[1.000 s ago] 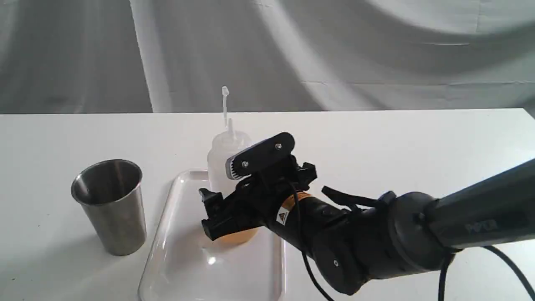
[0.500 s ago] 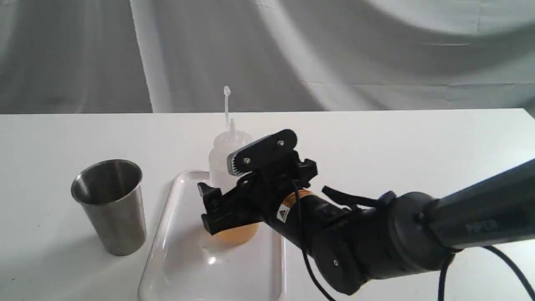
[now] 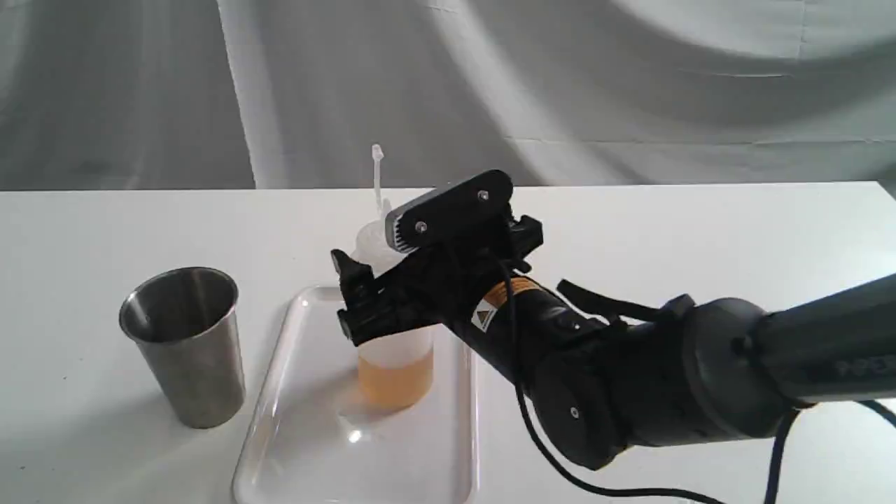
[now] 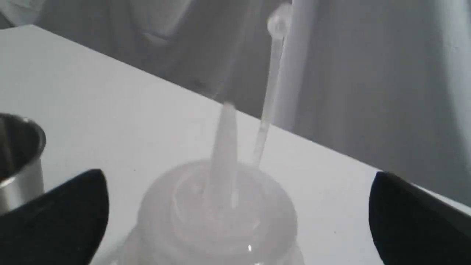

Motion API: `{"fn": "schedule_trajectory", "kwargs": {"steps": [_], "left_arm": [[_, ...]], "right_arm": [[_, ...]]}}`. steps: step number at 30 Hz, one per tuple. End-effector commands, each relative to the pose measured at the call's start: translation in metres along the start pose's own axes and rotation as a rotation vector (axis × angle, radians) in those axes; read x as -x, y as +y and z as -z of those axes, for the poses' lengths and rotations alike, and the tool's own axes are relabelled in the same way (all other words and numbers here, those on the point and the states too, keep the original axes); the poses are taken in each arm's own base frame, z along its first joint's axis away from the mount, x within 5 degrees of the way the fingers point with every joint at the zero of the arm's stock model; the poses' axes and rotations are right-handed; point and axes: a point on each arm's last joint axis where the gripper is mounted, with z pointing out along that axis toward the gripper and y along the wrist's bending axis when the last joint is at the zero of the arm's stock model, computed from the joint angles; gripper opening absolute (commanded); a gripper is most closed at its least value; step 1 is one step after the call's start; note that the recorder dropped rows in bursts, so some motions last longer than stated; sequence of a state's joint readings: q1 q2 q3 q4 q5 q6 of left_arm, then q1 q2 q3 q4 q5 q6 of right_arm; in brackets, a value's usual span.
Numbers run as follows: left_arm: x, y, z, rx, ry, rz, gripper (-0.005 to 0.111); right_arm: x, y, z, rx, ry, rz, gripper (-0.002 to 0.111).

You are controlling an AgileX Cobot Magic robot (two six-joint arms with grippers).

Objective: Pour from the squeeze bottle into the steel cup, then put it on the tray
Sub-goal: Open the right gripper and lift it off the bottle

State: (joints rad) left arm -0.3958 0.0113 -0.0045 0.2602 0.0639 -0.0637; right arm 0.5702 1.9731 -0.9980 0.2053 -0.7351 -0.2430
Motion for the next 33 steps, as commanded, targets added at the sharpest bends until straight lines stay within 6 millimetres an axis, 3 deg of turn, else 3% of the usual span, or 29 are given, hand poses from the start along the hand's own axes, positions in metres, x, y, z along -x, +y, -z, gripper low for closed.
{"fn": "schedule_trajectory", "kwargs": {"steps": [1,7,14,18,22,26,33], "left_arm": [[-0.001,0.000,0.000,0.000,0.001,0.005,0.008],[-0.001,0.000,0.000,0.000,0.001,0.005,0.008],[-0.001,0.000,0.000,0.000,0.001,0.005,0.008],[-0.001,0.000,0.000,0.000,0.001,0.005,0.008],[-0.001,0.000,0.000,0.000,0.001,0.005,0.008],[-0.001,0.000,0.000,0.000,0.001,0.005,0.008],[-0.001,0.000,0.000,0.000,0.001,0.005,0.008]], "right_arm": [[0.023,-0.004,0.007,-0.014,-0.069,0.007,0.094],[0.061,-0.009,0.023,-0.024,-0.162,0.017,0.094],[0.114,-0.017,0.057,-0.018,-0.223,-0.017,0.094],[0.138,-0.020,0.082,0.002,-0.197,0.101,0.091],[0.148,-0.023,0.105,0.016,-0.178,0.185,0.086],[0.150,-0.028,0.139,-0.002,-0.228,0.212,0.072],[0.132,-0.035,0.197,-0.011,-0.244,0.240,0.030]]}}
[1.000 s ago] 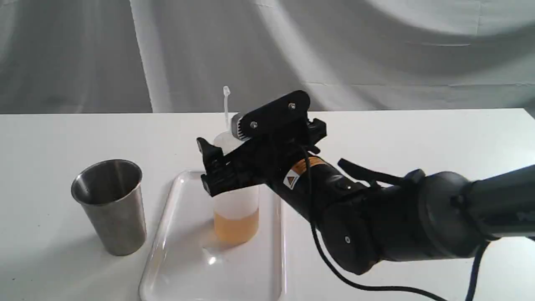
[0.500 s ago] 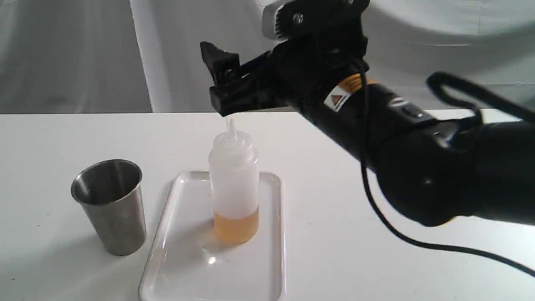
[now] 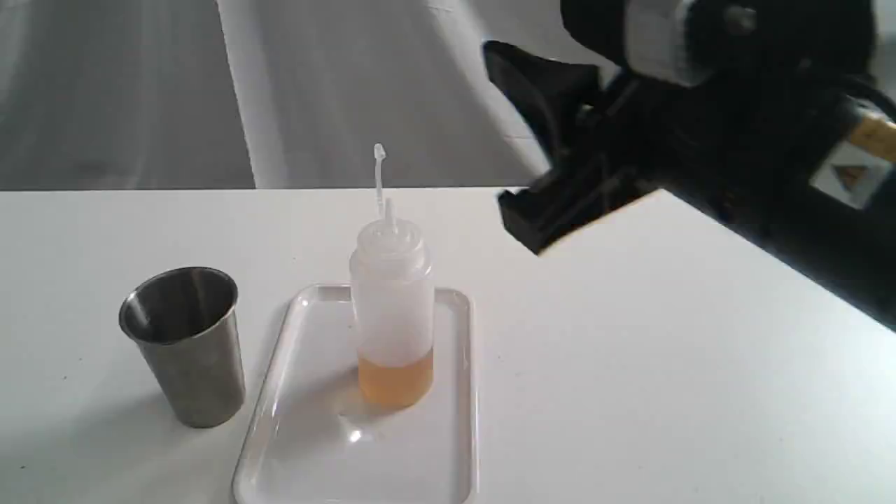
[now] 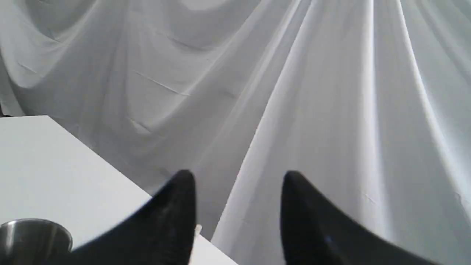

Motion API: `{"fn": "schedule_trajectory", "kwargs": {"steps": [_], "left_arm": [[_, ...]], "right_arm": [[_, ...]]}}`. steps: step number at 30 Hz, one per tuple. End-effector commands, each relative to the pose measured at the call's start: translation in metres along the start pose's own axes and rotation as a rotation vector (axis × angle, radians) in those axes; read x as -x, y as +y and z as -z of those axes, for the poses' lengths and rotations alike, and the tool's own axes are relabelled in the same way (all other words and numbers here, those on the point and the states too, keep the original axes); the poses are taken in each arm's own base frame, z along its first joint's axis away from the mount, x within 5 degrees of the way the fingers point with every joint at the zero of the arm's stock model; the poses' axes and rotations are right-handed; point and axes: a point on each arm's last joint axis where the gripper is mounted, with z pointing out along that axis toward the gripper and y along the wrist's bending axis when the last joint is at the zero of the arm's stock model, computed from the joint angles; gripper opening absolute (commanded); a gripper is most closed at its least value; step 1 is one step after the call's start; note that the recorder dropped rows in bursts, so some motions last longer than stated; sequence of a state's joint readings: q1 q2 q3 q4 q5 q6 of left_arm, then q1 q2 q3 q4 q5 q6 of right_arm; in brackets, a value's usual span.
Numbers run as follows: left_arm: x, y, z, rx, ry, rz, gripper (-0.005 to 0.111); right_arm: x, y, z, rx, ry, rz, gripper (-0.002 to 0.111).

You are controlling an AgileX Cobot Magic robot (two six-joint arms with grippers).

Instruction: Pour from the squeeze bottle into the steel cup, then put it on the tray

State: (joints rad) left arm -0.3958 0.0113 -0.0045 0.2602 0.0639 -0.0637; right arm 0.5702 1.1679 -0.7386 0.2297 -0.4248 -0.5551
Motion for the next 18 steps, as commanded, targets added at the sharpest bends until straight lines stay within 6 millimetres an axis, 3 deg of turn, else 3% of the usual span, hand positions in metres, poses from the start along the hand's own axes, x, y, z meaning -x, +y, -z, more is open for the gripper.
{"fn": "schedule_trajectory", "kwargs": {"steps": [1,5,12,18], "left_arm": [[-0.001,0.000,0.000,0.000,0.001,0.005,0.008],[-0.001,0.000,0.000,0.000,0.001,0.005,0.008],[-0.001,0.000,0.000,0.000,0.001,0.005,0.008],[-0.001,0.000,0.000,0.000,0.001,0.005,0.008]], "right_arm": [[-0.004,-0.002,0.032,0.005,0.001,0.013,0.024],[-0.009,-0.001,0.064,0.034,0.027,0.009,0.000],[-0.018,0.000,0.098,0.046,0.009,0.034,0.000],[-0.022,-0.001,0.103,0.025,0.036,-0.082,0.000]]}}
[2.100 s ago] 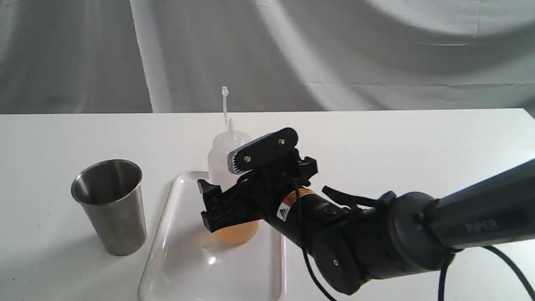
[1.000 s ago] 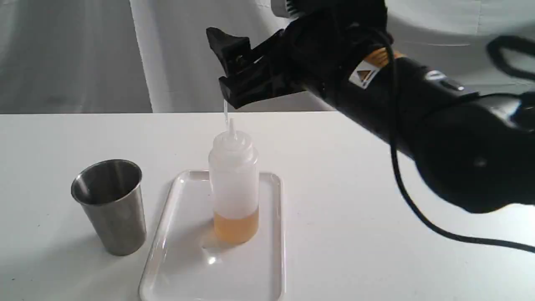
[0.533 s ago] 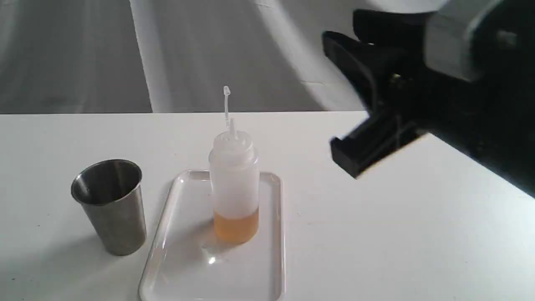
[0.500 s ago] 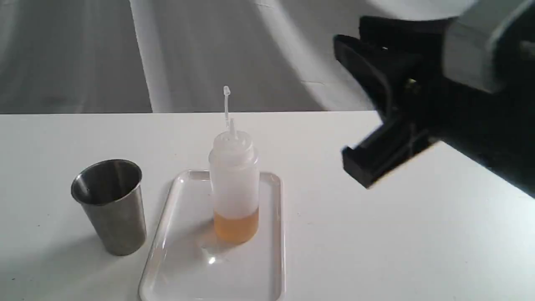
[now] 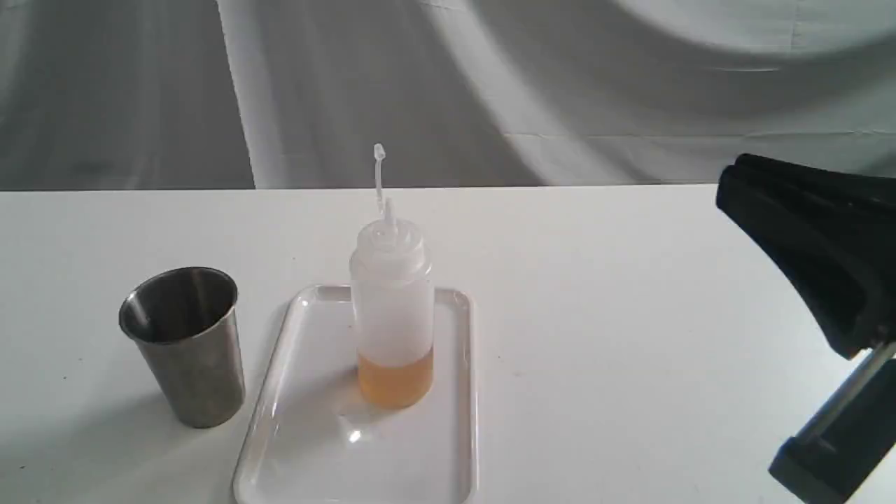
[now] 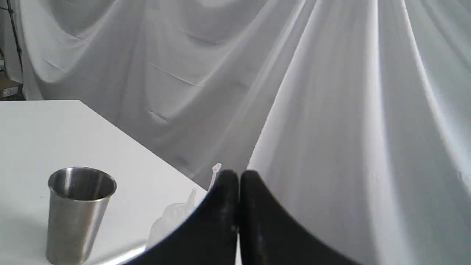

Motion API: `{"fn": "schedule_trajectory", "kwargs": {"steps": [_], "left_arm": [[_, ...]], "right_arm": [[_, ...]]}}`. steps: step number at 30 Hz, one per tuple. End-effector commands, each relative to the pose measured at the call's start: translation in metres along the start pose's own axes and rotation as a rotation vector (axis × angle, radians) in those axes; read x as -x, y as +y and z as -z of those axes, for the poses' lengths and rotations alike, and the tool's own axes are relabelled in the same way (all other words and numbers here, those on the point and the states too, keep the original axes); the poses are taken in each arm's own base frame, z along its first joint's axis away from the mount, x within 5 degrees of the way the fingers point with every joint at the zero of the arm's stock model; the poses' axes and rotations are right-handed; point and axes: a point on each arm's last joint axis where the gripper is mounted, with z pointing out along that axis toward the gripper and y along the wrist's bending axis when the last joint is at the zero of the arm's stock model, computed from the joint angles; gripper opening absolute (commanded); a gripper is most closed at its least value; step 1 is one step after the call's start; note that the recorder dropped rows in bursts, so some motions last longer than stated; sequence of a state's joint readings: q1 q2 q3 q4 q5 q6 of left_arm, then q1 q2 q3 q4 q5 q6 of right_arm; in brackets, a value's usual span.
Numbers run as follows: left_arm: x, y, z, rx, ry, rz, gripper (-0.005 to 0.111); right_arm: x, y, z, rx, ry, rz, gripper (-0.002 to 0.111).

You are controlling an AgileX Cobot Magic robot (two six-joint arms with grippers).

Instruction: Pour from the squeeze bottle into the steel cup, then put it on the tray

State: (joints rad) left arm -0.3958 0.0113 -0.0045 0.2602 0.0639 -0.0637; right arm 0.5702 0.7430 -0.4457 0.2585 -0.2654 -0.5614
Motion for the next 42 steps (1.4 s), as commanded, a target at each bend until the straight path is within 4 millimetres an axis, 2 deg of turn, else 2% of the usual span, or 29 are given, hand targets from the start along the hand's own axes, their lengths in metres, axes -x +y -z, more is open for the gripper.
{"fn": "schedule_trajectory", "kwargs": {"steps": [1,5,10,13,17,23,28,32,37,42], "left_arm": [[-0.001,0.000,0.000,0.000,0.001,0.005,0.008],[-0.001,0.000,0.000,0.000,0.001,0.005,0.008],[-0.001,0.000,0.000,0.000,0.001,0.005,0.008],[-0.001,0.000,0.000,0.000,0.001,0.005,0.008],[-0.001,0.000,0.000,0.000,0.001,0.005,0.008],[-0.001,0.000,0.000,0.000,0.001,0.005,0.008],[-0.001,0.000,0.000,0.000,0.001,0.005,0.008],[-0.001,0.000,0.000,0.000,0.001,0.005,0.008],[-0.001,0.000,0.000,0.000,0.001,0.005,0.008],[-0.001,0.000,0.000,0.000,0.001,0.005,0.008]], "right_arm": [[-0.004,-0.001,0.001,-0.013,0.027,-0.077,0.000],[-0.006,-0.003,0.001,-0.039,0.044,-0.192,0.000],[-0.007,0.000,0.002,-0.011,0.056,-0.142,0.000],[-0.009,0.000,0.012,0.006,0.070,-0.085,0.000],[-0.028,-0.004,0.033,-0.030,0.132,0.010,0.000],[-0.060,-0.010,0.070,-0.175,0.263,-0.007,0.000],[-0.073,-0.008,0.095,-0.318,0.223,-0.001,0.000],[-0.086,-0.003,0.107,-0.390,0.196,0.010,0.000],[-0.112,0.003,0.114,-0.456,0.226,0.009,0.000],[-0.119,0.005,0.115,-0.443,0.308,0.015,0.000]]}}
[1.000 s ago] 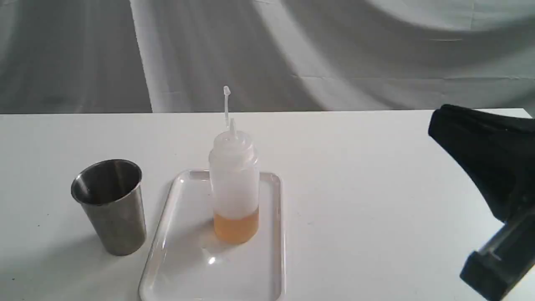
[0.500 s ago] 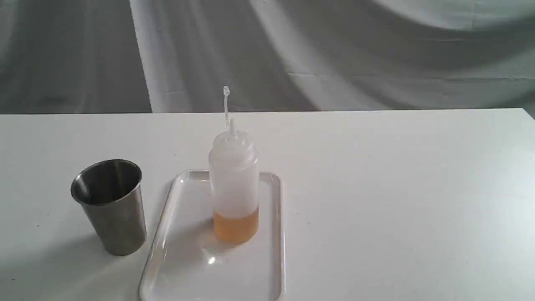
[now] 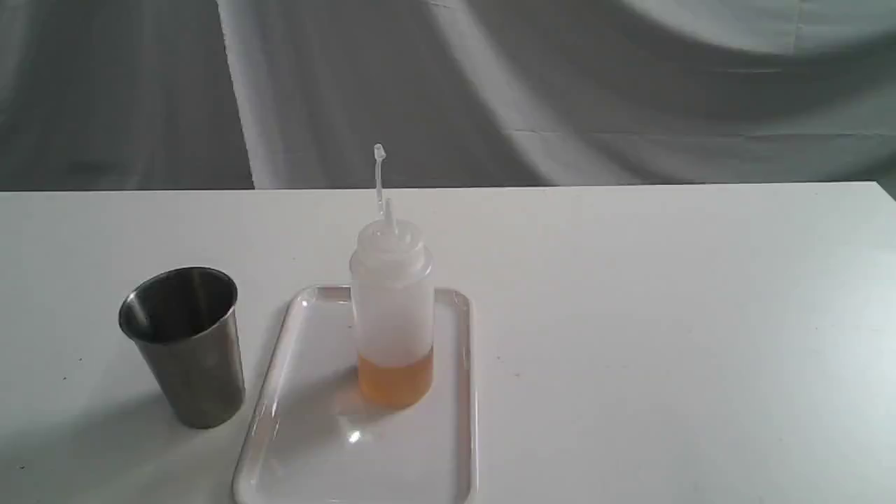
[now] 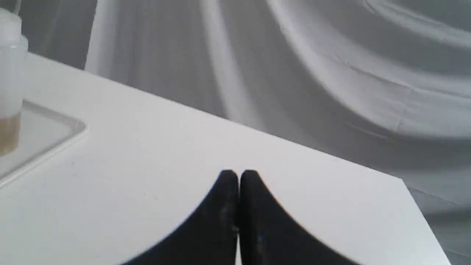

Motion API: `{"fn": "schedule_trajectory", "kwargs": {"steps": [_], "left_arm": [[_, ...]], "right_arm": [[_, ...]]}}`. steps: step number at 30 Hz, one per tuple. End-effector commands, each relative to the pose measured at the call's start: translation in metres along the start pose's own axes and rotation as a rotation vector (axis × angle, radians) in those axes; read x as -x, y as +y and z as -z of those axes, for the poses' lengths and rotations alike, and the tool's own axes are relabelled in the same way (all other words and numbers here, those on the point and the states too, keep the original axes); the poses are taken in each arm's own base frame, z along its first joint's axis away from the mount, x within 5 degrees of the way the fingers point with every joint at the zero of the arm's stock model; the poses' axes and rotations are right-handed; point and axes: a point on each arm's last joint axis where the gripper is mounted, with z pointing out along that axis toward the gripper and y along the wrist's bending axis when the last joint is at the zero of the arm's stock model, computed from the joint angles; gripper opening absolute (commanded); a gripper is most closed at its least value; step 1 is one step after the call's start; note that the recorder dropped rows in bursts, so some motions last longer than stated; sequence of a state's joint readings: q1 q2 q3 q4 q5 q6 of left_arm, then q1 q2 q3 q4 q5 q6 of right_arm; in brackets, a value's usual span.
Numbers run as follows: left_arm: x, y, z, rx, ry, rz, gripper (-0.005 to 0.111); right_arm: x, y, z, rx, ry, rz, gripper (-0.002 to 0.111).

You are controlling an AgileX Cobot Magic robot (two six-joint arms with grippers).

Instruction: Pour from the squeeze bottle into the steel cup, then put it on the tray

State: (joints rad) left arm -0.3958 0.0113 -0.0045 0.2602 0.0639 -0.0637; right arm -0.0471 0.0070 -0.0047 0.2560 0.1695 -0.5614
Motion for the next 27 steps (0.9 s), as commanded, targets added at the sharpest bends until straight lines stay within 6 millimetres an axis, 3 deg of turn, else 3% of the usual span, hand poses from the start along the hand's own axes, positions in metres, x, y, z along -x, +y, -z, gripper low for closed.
{"fn": "schedule_trajectory", "kwargs": {"steps": [1,7,27], "left_arm": [[-0.001,0.000,0.000,0.000,0.001,0.005,0.008],[-0.001,0.000,0.000,0.000,0.001,0.005,0.008],[-0.001,0.000,0.000,0.000,0.001,0.005,0.008]], "right_arm": [[-0.004,0.000,0.000,-0.003,0.032,0.049,0.000],[-0.015,0.000,0.001,0.010,0.157,0.263,0.000],[-0.017,0.000,0.002,0.012,0.178,0.286,0.000]]}}
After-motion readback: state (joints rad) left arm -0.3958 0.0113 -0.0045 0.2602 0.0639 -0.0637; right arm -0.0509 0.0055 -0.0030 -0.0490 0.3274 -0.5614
